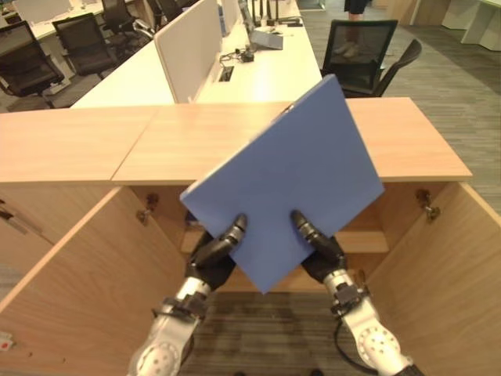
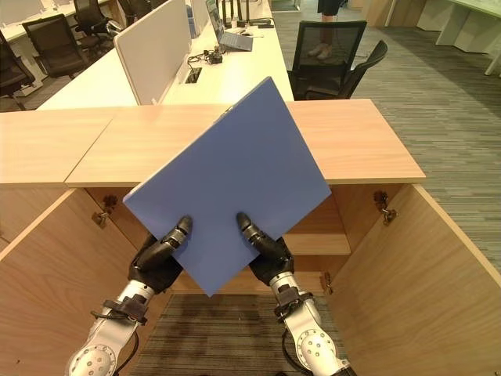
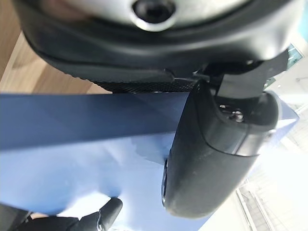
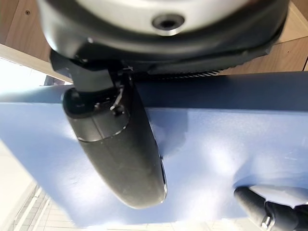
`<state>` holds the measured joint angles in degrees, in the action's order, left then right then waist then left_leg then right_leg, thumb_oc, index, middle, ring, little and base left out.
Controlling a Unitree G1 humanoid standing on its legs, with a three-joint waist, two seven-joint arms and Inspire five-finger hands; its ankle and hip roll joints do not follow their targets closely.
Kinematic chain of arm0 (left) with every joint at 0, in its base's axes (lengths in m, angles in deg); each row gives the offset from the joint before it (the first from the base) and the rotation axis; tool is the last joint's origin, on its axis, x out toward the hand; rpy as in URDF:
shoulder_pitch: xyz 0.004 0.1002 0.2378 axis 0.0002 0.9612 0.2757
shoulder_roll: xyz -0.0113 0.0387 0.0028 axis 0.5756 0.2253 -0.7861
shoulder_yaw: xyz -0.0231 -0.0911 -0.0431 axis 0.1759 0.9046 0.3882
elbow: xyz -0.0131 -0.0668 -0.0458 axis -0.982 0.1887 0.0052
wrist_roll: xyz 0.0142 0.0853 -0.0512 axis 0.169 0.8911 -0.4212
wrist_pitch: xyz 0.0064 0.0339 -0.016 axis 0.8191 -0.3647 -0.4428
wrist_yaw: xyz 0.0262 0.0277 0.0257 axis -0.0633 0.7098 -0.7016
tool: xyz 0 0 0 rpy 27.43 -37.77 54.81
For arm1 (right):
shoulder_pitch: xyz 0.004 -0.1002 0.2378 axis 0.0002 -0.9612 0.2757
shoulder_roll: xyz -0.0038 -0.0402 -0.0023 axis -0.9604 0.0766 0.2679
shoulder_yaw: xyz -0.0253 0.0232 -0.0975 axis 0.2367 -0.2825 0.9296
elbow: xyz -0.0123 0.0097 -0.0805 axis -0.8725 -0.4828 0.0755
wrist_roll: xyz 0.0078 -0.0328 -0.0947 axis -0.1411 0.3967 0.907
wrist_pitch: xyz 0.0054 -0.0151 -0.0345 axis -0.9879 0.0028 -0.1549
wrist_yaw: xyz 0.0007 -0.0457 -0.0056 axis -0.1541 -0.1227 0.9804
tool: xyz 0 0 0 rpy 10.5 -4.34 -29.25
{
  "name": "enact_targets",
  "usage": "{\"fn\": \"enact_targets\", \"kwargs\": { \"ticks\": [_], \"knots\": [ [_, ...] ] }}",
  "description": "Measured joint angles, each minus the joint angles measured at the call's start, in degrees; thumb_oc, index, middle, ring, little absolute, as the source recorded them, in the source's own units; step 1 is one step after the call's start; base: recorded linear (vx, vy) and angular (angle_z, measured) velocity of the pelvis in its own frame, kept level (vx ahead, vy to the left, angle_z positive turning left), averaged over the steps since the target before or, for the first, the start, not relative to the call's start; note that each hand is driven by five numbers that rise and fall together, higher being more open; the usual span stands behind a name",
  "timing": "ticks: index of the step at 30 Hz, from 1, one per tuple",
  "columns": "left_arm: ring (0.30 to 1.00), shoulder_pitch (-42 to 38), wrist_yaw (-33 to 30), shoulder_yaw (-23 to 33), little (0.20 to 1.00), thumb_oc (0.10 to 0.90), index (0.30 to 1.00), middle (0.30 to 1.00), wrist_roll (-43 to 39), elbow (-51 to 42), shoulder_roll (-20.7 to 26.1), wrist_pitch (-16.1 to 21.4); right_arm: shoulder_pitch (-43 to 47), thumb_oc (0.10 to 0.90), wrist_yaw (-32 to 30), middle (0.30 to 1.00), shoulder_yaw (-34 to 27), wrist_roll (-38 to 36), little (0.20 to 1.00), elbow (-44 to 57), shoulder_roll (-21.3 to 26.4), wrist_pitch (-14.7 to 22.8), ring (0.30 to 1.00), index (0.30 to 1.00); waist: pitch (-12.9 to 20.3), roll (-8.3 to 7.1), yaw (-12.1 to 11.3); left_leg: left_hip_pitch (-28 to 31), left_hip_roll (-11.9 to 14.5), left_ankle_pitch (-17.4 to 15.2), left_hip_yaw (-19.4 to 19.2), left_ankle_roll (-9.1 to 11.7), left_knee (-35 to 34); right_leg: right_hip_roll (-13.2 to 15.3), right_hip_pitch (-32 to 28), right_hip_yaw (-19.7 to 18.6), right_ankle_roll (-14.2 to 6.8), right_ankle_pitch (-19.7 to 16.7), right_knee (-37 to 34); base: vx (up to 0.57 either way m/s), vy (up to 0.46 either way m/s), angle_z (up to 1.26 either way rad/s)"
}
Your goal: Put the empty folder in the office cabinet
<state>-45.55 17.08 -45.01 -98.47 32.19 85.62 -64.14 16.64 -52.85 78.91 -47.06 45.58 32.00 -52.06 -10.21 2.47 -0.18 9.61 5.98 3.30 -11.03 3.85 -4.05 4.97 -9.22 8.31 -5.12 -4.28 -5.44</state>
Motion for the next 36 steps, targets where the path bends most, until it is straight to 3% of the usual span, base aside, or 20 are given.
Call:
{"fn": "enact_targets", "kwargs": {
  "ticks": [11, 12, 13, 16, 20, 25, 28, 32, 36],
  "knots": [
    [0.3, 0.01, 0.9, 0.02, 0.3, 0.4, 0.3, 0.3, 0.21, 0.36, -0.14, 0.0, 0.01, 0.4, -0.07, 0.3, -0.05, 0.0, 0.3, 0.0, 0.01, -0.04, 0.3, 0.3, 0.0, -0.09, -0.04, -0.01, 0.0, 0.0, 0.0, 0.0, -0.01, 0.0, 0.01, 0.0, 0.0, 0.0, 0.0, 0.0, 0.0, 0.0],
    [0.74, 0.01, 0.9, 0.02, 0.74, 0.693, 0.74, 0.74, 0.22, 0.38, -0.19, 0.0, 0.01, 0.4, -0.08, 0.3, -0.05, 0.0, 0.3, 0.0, 0.01, -0.04, 0.3, 0.3, 0.0, -0.09, -0.02, -0.01, 0.0, 0.0, 0.0, 0.0, -0.01, 0.0, 0.0, 0.0, -0.01, 0.01, 0.0, 0.0, 0.0, 0.0],
    [0.9, 0.01, 0.9, 0.03, 0.9, 0.8, 0.9, 0.9, 0.22, 0.39, -0.18, 0.02, 0.01, 0.4, -0.08, 0.3, -0.06, 0.0, 0.3, 0.0, 0.02, -0.04, 0.3, 0.3, 0.01, -0.09, -0.03, -0.01, 0.0, 0.0, 0.0, 0.0, -0.01, 0.0, 0.0, 0.0, 0.0, 0.0, 0.0, 0.0, 0.0, 0.0],
    [0.9, 0.01, 1.06, 0.36, 0.9, 0.8, 0.9, 0.9, 0.83, 0.99, -0.19, 0.06, 0.01, 0.4, -0.08, 0.3, -0.21, 0.03, 0.3, 0.0, 0.18, -0.15, 0.3, 0.3, 0.03, -0.13, -0.05, -0.01, 0.0, 0.0, 0.02, 0.0, -0.01, -0.01, -0.01, 0.02, 0.0, 0.0, 0.0, 0.0, 0.0, 0.0],
    [0.9, 0.12, 1.18, 3.6, 0.9, 0.8, 0.9, 0.9, 10.72, 5.77, -1.02, 0.77, 0.25, 0.4, -0.09, 0.3, -0.27, 2.9, 0.3, 0.03, 3.26, -1.72, 0.3, 0.3, 0.03, -0.25, -0.08, 0.03, 0.01, 0.0, 0.03, 0.0, -0.01, -0.01, -0.05, 0.02, -0.01, 0.01, 0.0, 0.0, 0.0, 0.0],
    [0.9, 1.4, 1.69, 6.67, 0.9, 0.8, 0.9, 0.9, 17.4, 11.13, -2.68, 2.56, 0.68, 0.4, -0.19, 0.3, -1.49, 9.12, 0.3, 1.24, 7.15, -4.2, 0.3, 0.3, 0.0, -0.33, -0.39, -0.06, -0.02, 0.0, 0.05, 0.0, -0.05, 0.03, 0.02, 0.06, -0.07, 0.05, 0.0, 0.0, 0.0, 0.0],
    [0.9, 1.75, 0.79, 11.15, 0.9, 0.8, 0.9, 0.9, 21.74, 20.43, -7.43, 5.11, 0.72, 0.4, -0.03, 0.3, -4.66, 18.68, 0.3, 3.61, 11.04, -5.63, 0.3, 0.3, 0.01, -0.34, -0.29, -0.31, -0.01, -0.01, 0.07, 0.0, -0.1, 0.03, 0.33, 0.06, -0.14, 0.12, 0.0, 0.0, 0.0, 0.0],
    [0.9, 3.63, -3.08, 15.8, 0.9, 0.8, 0.9, 0.9, 25.14, 31.3, -7.68, 5.45, 0.41, 0.4, 3.95, 0.3, -9.92, 25.24, 0.3, 8.08, 16.85, -6.56, 0.3, 0.3, -0.04, -0.2, 0.4, -0.59, 0.09, 0.0, -0.05, 0.0, -0.17, -0.07, 0.74, -0.01, 0.04, 0.04, -0.01, 0.0, 0.003, -0.01],
    [0.9, 5.57, -3.43, 16.8, 0.9, 0.8, 0.9, 0.9, 29.91, 42.66, -7.32, 5.19, 1.24, 0.4, 7.18, 0.3, -13.0, 29.08, 0.3, 12.86, 17.94, -6.46, 0.3, 0.3, -0.08, -0.07, 0.37, -0.61, 0.12, 0.0, -0.04, 0.0, -0.2, -0.11, 0.79, -0.05, 0.09, 0.05, -0.01, 0.0, 0.003, -0.01]
  ]
}}
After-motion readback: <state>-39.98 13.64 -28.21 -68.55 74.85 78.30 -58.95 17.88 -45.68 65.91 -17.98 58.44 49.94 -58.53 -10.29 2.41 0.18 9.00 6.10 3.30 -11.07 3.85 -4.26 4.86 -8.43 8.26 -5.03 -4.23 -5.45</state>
